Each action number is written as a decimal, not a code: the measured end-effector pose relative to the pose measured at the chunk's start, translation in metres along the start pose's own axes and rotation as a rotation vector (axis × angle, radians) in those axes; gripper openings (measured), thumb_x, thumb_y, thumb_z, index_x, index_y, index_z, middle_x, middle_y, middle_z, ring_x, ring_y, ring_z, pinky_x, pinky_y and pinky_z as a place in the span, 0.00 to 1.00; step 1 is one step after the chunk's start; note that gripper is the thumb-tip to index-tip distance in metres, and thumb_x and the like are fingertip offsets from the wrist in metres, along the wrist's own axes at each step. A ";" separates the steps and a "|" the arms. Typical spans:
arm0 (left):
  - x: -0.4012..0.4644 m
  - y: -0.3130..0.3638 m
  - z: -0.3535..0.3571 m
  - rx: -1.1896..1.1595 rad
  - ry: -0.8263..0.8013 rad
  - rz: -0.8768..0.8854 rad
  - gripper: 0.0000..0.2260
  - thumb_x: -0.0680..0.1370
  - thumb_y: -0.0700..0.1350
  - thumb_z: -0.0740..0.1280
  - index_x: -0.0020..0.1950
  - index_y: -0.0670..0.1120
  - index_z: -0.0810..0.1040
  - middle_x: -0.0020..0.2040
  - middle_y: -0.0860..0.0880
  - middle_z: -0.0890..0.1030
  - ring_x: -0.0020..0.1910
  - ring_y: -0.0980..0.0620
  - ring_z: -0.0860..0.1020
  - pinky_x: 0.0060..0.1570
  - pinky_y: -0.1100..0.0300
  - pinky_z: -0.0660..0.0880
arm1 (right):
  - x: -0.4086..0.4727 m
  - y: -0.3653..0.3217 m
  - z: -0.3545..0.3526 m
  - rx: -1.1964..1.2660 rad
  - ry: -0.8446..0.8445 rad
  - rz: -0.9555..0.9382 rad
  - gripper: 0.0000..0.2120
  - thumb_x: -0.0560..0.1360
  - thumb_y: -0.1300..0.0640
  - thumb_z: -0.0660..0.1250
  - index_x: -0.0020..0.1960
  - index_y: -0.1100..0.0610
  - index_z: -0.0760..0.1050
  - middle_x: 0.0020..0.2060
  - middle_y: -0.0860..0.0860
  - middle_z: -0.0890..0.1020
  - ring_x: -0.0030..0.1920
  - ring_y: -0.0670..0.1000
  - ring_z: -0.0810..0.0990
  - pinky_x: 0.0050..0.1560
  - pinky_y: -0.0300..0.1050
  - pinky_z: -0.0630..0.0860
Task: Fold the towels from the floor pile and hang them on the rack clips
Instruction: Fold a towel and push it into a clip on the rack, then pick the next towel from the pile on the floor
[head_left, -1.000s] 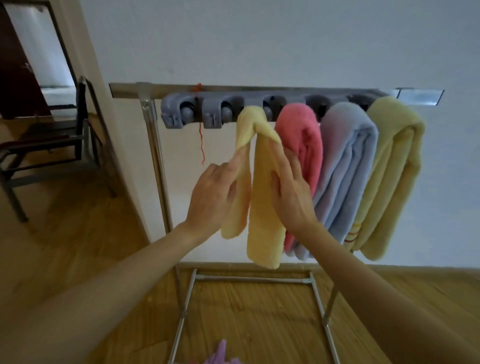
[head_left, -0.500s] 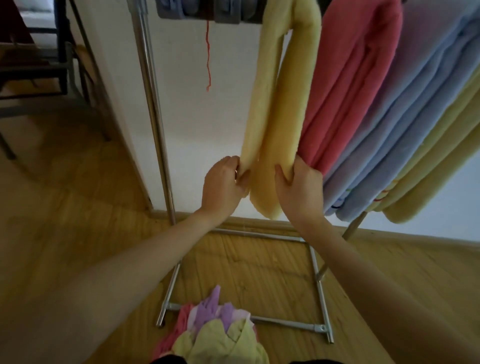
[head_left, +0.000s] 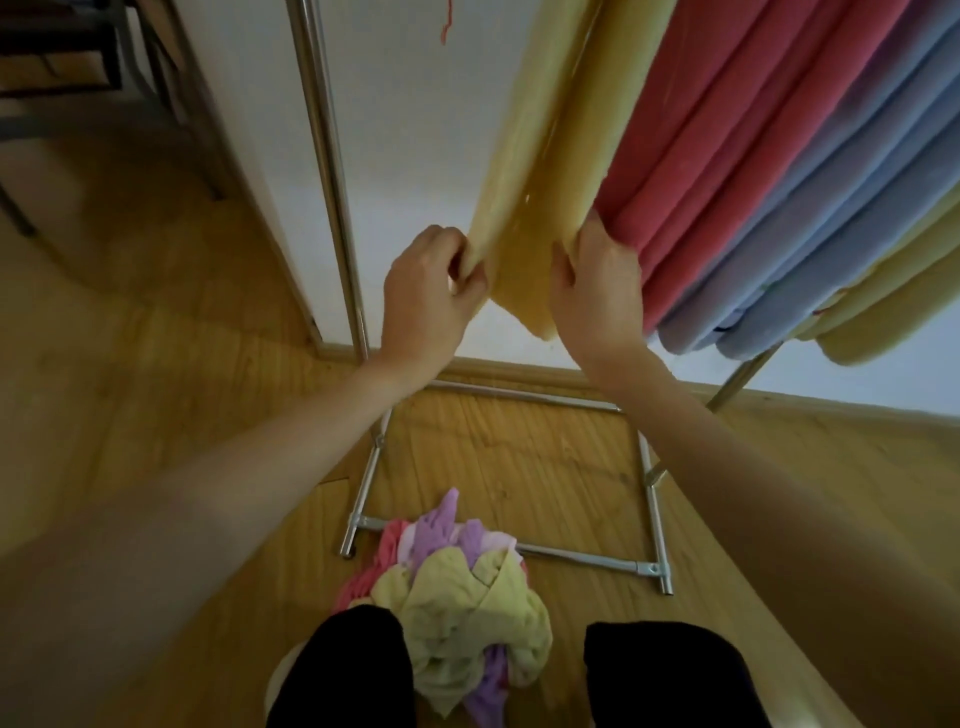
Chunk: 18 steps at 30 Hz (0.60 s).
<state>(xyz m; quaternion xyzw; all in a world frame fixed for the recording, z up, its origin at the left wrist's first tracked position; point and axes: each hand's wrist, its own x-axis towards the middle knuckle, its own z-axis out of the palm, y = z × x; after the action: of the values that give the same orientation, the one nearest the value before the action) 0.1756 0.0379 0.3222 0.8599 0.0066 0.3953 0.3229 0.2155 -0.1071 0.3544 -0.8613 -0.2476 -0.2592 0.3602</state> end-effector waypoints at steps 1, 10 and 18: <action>-0.002 0.002 0.002 -0.024 -0.001 0.006 0.08 0.74 0.40 0.67 0.38 0.43 0.70 0.36 0.47 0.74 0.35 0.49 0.73 0.36 0.57 0.71 | -0.001 0.001 0.001 0.032 -0.014 -0.017 0.20 0.74 0.54 0.53 0.56 0.66 0.72 0.33 0.51 0.75 0.29 0.51 0.73 0.31 0.43 0.66; -0.087 -0.045 0.024 0.003 -0.326 -0.011 0.07 0.76 0.40 0.65 0.53 0.42 0.79 0.45 0.48 0.79 0.42 0.54 0.78 0.45 0.54 0.77 | -0.082 0.067 0.039 -0.040 -0.265 0.089 0.20 0.77 0.62 0.60 0.68 0.63 0.66 0.56 0.57 0.80 0.54 0.58 0.79 0.51 0.52 0.76; -0.218 -0.131 0.059 0.236 -0.883 -0.399 0.11 0.73 0.38 0.65 0.55 0.39 0.76 0.52 0.41 0.78 0.52 0.42 0.77 0.51 0.49 0.73 | -0.239 0.137 0.099 -0.193 -1.102 0.325 0.25 0.77 0.62 0.60 0.73 0.61 0.58 0.67 0.58 0.69 0.64 0.61 0.71 0.56 0.52 0.71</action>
<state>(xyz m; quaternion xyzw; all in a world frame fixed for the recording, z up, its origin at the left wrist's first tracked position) 0.0978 0.0512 0.0729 0.9579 0.0780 -0.0794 0.2646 0.1486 -0.1749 0.0780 -0.9249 -0.2383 0.2647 0.1332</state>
